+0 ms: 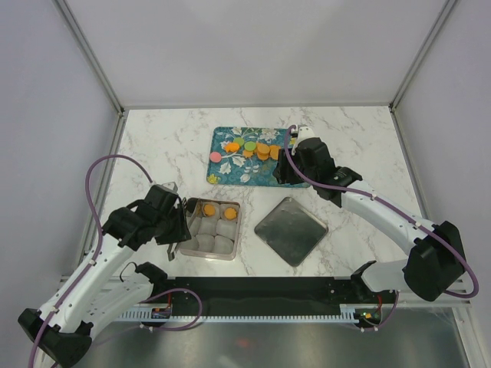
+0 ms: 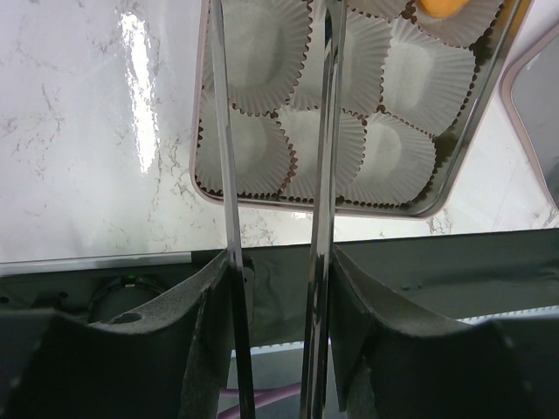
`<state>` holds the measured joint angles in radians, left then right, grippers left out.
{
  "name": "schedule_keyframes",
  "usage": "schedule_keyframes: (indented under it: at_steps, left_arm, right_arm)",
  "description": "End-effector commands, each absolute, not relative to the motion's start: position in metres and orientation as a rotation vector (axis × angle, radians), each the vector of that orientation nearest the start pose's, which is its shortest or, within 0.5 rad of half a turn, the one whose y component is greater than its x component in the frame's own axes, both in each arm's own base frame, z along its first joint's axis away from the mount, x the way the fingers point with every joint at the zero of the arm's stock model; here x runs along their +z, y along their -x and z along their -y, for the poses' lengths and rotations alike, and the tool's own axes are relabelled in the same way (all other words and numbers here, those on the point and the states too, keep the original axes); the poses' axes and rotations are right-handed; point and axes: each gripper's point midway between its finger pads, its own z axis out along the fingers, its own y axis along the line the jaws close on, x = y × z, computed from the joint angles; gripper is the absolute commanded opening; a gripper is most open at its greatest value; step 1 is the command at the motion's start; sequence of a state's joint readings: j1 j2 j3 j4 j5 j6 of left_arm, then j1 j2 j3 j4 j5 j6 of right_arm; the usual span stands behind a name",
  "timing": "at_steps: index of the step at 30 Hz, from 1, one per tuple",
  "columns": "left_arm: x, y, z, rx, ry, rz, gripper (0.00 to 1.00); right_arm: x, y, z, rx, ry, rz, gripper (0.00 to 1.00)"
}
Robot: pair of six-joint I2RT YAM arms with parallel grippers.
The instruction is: Pack the cookies
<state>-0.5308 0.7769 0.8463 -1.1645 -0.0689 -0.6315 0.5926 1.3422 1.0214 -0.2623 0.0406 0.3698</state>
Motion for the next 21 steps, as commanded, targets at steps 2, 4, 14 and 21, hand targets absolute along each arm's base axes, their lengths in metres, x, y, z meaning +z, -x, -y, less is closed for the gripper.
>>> schedule_keyframes:
  at_steps: [2,4,14,21]
  left_arm:
    - [0.153,-0.142,0.094,-0.311,0.142,-2.613,0.5]
    - [0.153,-0.142,0.095,-0.314,0.141,-2.612,0.5]
    - [0.159,-0.142,0.097,-0.339,0.133,-2.6,0.5]
    - [0.197,-0.16,0.109,-0.4,0.109,-2.513,0.49]
  right_arm:
    - [0.184,-0.328,-0.232,0.526,0.224,-2.162,0.59]
    - [0.184,-0.328,-0.232,0.529,0.222,-2.16,0.58]
    - [0.184,-0.328,-0.232,0.527,0.224,-2.159,0.58]
    - [0.184,-0.329,-0.233,0.525,0.222,-2.162,0.58]
